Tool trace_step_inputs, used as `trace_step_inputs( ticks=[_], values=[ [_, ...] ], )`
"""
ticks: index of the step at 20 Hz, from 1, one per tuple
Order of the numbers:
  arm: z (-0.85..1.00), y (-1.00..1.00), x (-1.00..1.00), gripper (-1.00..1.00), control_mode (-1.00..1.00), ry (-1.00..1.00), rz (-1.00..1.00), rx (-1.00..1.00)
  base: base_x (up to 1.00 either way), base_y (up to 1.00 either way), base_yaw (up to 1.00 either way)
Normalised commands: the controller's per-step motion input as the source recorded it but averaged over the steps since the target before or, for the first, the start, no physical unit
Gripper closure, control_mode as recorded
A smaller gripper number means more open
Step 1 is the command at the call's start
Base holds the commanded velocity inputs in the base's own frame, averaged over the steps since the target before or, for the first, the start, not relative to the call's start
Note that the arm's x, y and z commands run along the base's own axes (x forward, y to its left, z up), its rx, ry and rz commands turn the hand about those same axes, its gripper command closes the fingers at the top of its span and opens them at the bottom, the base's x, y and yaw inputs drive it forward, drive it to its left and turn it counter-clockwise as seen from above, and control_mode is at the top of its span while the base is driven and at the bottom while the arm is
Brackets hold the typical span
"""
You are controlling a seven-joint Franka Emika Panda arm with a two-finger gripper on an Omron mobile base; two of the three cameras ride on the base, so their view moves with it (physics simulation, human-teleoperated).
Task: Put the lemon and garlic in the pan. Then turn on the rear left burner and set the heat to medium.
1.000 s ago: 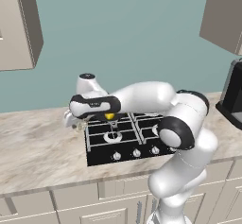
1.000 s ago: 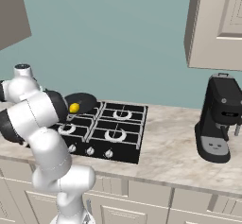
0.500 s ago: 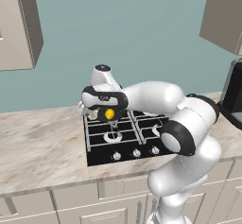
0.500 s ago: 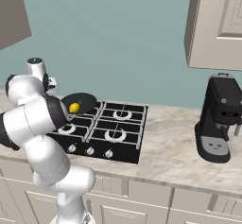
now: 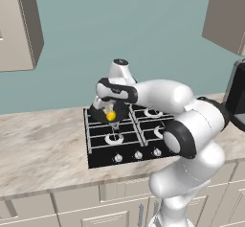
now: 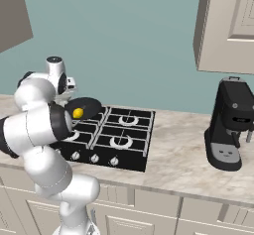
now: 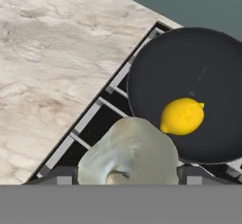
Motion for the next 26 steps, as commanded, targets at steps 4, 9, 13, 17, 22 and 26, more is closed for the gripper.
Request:
trace_step_inputs(
  ticks=[4, 9, 13, 17, 22, 26],
  values=[
    [0.00, -0.58, 0.25, 1.00, -1.00, 0.00, -0.04, 0.00, 0.00, 0.00, 0.00],
    [0.00, -0.44, 0.40, 1.00, -1.00, 0.00, -0.01, 0.00, 0.00, 0.00, 0.00],
    [0.00, -0.20, 0.41, 1.00, -1.00, 0.00, -0.01, 0.00, 0.00, 0.00, 0.00],
    [-0.12, -0.03, 0.40, 1.00, -1.00, 0.00, -0.04, 0.00, 0.00, 0.00, 0.00],
    [-0.22, -0.04, 0.41, 1.00, -1.00, 0.00, -0.06, 0.00, 0.00, 0.00, 0.00],
    [-0.16, -0.08, 0.09, 1.00, -1.00, 0.00, -0.06, 0.00, 0.00, 0.00, 0.00]
  ],
)
